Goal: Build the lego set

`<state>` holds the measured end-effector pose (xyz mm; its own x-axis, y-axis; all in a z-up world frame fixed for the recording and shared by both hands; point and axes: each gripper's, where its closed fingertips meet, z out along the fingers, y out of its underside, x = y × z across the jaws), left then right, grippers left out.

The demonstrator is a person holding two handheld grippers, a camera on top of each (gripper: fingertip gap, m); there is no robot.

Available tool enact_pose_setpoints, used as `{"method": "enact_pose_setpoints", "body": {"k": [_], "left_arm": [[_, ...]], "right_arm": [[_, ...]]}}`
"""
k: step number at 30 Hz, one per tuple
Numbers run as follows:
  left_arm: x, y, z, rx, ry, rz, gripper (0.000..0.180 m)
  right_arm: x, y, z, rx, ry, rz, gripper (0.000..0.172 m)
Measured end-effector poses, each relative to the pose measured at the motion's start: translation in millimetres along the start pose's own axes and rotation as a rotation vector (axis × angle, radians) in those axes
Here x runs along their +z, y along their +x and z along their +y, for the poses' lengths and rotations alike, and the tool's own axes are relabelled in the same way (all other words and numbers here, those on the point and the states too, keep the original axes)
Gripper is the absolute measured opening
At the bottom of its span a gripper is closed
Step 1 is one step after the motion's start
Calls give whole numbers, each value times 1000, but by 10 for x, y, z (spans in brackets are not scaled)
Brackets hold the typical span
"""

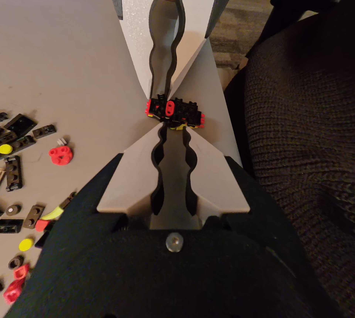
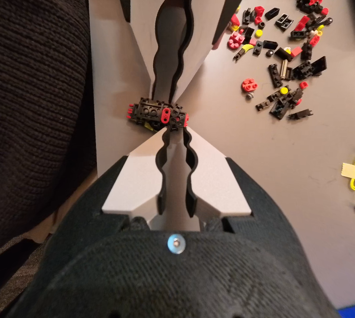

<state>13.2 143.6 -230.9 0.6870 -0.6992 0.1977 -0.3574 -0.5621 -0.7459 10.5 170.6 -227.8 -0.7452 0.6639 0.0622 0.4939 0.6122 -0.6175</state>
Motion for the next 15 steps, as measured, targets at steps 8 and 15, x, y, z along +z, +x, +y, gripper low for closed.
{"method": "enact_pose_setpoints", "body": {"k": [8,15], "left_arm": [[-4,19,-94,-9,38,2,10],[-34,8,-69,-5,22,6,10]], "right_arm": [[12,-17,-13,-7,-9,-1,12],[14,-15,-14,-12,-14,3,12]]}}
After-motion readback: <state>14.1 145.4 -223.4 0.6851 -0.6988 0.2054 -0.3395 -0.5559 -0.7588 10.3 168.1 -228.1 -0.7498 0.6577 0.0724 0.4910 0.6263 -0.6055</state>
